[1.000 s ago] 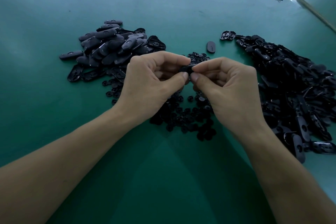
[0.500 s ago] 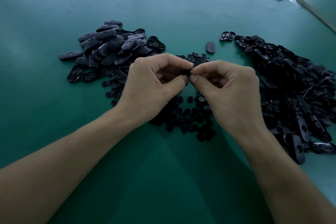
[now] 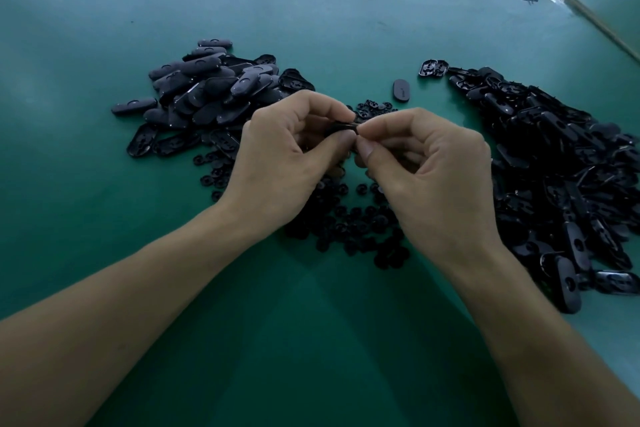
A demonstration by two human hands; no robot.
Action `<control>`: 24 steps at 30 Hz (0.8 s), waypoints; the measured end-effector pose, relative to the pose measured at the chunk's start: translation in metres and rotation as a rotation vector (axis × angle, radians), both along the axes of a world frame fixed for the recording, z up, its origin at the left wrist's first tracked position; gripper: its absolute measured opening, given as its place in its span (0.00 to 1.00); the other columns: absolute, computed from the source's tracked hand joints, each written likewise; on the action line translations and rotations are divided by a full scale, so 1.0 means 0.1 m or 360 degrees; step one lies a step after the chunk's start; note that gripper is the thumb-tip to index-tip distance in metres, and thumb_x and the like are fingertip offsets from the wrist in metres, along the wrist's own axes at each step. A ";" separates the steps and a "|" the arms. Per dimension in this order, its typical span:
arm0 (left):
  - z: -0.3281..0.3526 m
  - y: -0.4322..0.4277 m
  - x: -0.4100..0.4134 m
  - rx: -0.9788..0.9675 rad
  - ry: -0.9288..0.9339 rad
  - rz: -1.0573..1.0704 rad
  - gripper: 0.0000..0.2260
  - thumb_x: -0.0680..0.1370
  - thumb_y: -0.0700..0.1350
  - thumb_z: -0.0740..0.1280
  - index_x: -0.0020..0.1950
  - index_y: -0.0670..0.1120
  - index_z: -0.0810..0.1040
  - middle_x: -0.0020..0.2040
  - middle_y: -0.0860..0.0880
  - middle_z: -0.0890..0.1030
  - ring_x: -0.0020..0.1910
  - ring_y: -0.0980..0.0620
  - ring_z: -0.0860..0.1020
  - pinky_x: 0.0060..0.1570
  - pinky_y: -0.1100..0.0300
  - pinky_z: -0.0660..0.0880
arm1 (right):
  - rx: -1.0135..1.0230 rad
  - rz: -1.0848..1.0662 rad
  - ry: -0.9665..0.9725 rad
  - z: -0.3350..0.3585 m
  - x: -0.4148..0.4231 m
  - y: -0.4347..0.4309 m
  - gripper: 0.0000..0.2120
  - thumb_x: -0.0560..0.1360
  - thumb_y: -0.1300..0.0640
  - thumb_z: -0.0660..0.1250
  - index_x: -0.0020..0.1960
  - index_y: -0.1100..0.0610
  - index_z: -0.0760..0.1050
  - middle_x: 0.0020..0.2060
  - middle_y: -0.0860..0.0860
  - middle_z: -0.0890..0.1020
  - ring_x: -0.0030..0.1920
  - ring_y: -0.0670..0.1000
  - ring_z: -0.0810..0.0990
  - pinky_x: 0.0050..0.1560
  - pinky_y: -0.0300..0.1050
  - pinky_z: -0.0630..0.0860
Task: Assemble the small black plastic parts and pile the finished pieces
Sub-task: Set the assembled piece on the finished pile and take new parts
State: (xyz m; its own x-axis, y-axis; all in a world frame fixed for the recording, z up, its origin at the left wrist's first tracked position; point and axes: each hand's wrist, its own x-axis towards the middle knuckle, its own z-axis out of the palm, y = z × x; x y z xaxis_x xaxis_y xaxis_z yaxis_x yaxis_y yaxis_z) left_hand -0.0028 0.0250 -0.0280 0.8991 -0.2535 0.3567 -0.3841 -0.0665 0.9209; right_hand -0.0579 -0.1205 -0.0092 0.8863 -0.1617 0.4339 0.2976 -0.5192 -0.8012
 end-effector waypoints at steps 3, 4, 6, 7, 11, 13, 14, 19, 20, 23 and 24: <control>-0.01 0.00 0.00 -0.0005 0.0044 -0.0037 0.11 0.76 0.35 0.73 0.48 0.52 0.80 0.39 0.55 0.84 0.38 0.57 0.83 0.37 0.61 0.81 | 0.0002 -0.0030 -0.0019 0.00 0.00 -0.02 0.10 0.74 0.63 0.74 0.47 0.48 0.82 0.39 0.40 0.84 0.41 0.41 0.84 0.45 0.34 0.79; -0.01 0.00 -0.01 -0.0007 0.0057 -0.0053 0.11 0.76 0.35 0.73 0.48 0.52 0.80 0.39 0.54 0.84 0.37 0.56 0.82 0.35 0.62 0.80 | -0.0028 -0.0051 -0.0029 0.00 0.01 -0.03 0.10 0.74 0.62 0.74 0.48 0.47 0.82 0.40 0.41 0.84 0.41 0.41 0.83 0.45 0.33 0.78; 0.00 0.00 -0.01 -0.0008 0.0068 -0.0079 0.11 0.77 0.35 0.71 0.49 0.53 0.80 0.40 0.54 0.84 0.36 0.57 0.82 0.34 0.63 0.79 | -0.0111 -0.0080 -0.0009 0.00 0.02 -0.05 0.12 0.74 0.60 0.75 0.51 0.45 0.81 0.43 0.41 0.83 0.43 0.42 0.82 0.45 0.32 0.77; 0.00 0.00 -0.02 -0.0006 0.0067 -0.0089 0.11 0.77 0.35 0.71 0.49 0.53 0.79 0.40 0.53 0.84 0.37 0.57 0.81 0.34 0.63 0.79 | -0.0117 -0.0069 0.0023 -0.01 0.02 -0.06 0.12 0.74 0.60 0.75 0.52 0.45 0.82 0.44 0.40 0.83 0.44 0.42 0.82 0.46 0.33 0.78; 0.00 0.01 -0.02 0.0009 0.0049 -0.0105 0.11 0.77 0.36 0.71 0.50 0.52 0.80 0.40 0.54 0.84 0.39 0.57 0.82 0.40 0.62 0.80 | 0.0017 0.0024 0.0105 -0.02 0.04 -0.08 0.11 0.75 0.63 0.74 0.52 0.49 0.83 0.43 0.39 0.85 0.46 0.40 0.84 0.52 0.36 0.80; 0.00 0.01 -0.02 0.0002 0.0062 -0.0095 0.11 0.76 0.36 0.72 0.51 0.51 0.80 0.40 0.53 0.84 0.39 0.57 0.83 0.43 0.62 0.80 | 0.0051 0.0035 0.0095 -0.02 0.04 -0.08 0.10 0.74 0.63 0.74 0.50 0.48 0.82 0.42 0.40 0.85 0.44 0.40 0.84 0.50 0.36 0.80; 0.00 0.01 -0.02 -0.0015 0.0080 -0.0090 0.11 0.76 0.36 0.73 0.51 0.51 0.80 0.40 0.52 0.85 0.39 0.56 0.84 0.43 0.62 0.80 | 0.0059 0.0038 0.0094 -0.01 0.05 -0.08 0.10 0.74 0.62 0.74 0.49 0.48 0.82 0.41 0.40 0.85 0.43 0.40 0.84 0.48 0.35 0.79; 0.01 0.00 -0.03 -0.0049 0.0068 -0.0080 0.10 0.75 0.34 0.74 0.51 0.48 0.82 0.39 0.53 0.85 0.39 0.58 0.84 0.42 0.66 0.80 | 0.0050 0.0019 0.0151 -0.02 0.03 -0.09 0.08 0.75 0.61 0.74 0.48 0.48 0.81 0.39 0.41 0.84 0.41 0.41 0.84 0.45 0.33 0.78; 0.01 0.00 -0.03 -0.0049 0.0066 -0.0078 0.10 0.75 0.34 0.74 0.50 0.48 0.82 0.39 0.54 0.85 0.38 0.58 0.84 0.41 0.66 0.80 | 0.0044 0.0018 0.0170 -0.02 0.03 -0.09 0.08 0.75 0.60 0.74 0.48 0.48 0.81 0.38 0.42 0.84 0.40 0.41 0.83 0.44 0.34 0.78; 0.02 0.00 -0.03 -0.0047 0.0064 -0.0076 0.11 0.74 0.33 0.74 0.49 0.49 0.82 0.37 0.57 0.85 0.37 0.59 0.84 0.40 0.67 0.80 | 0.0022 0.0000 0.0222 -0.01 0.04 -0.09 0.06 0.75 0.59 0.74 0.46 0.48 0.80 0.37 0.42 0.84 0.39 0.41 0.83 0.42 0.36 0.79; 0.02 0.00 -0.03 -0.0047 0.0063 -0.0076 0.11 0.74 0.33 0.74 0.49 0.49 0.82 0.37 0.58 0.85 0.36 0.59 0.84 0.40 0.68 0.80 | 0.0019 -0.0009 0.0240 -0.01 0.05 -0.09 0.06 0.75 0.58 0.73 0.46 0.48 0.80 0.36 0.42 0.84 0.38 0.41 0.82 0.42 0.37 0.80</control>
State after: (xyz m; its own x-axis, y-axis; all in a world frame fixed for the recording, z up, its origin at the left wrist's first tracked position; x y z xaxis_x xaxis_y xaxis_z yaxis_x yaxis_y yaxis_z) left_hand -0.0060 0.0254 -0.0257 0.8997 -0.2867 0.3292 -0.3496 -0.0216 0.9366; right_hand -0.0534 -0.1291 -0.0099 0.9403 -0.1713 0.2940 0.1704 -0.5110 -0.8426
